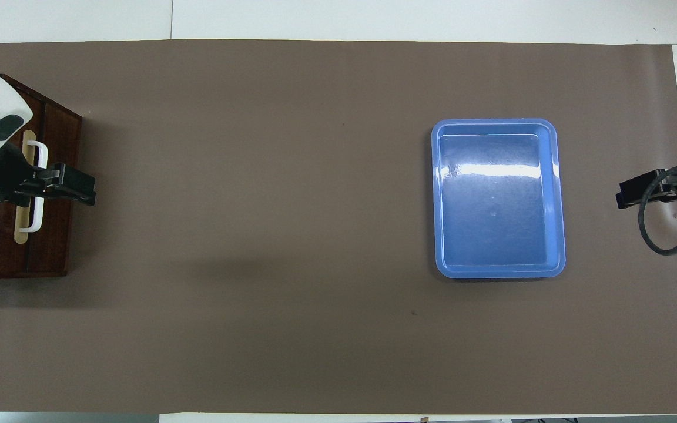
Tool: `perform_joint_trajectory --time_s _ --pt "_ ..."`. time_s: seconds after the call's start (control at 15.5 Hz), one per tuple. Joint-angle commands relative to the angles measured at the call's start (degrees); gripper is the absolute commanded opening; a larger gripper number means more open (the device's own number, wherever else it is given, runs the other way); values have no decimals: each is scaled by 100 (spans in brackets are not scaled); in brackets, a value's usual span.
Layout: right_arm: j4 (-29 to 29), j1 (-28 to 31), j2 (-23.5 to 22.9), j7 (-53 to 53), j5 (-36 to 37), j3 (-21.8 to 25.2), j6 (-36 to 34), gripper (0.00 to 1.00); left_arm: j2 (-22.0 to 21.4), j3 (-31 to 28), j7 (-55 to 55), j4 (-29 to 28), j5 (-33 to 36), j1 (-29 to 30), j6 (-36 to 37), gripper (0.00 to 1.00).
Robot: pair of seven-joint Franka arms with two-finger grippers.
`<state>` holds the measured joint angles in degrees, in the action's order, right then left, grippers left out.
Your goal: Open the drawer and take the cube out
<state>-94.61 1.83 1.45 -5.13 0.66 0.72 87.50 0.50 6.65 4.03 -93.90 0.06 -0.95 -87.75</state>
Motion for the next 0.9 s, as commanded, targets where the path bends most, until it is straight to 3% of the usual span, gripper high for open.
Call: perform_joint_trajectory --time_s 0.0,0.19,0.45,0.84 --pt "-66 81 101 56 57 -55 -75 100 -42 -6 -95 -14 -94 34 -50 100" --pt "-75 90 92 65 48 -29 -66 100 -50 3 -104 -49 -24 -10 -216 100" --pt "-84 90 109 13 57 -20 -66 100 -77 47 -95 -488 485 -80 -1041 100" --pt "-84 81 109 -58 57 -20 -58 100 546 65 -95 -1252 2197 -221 -2912 100"
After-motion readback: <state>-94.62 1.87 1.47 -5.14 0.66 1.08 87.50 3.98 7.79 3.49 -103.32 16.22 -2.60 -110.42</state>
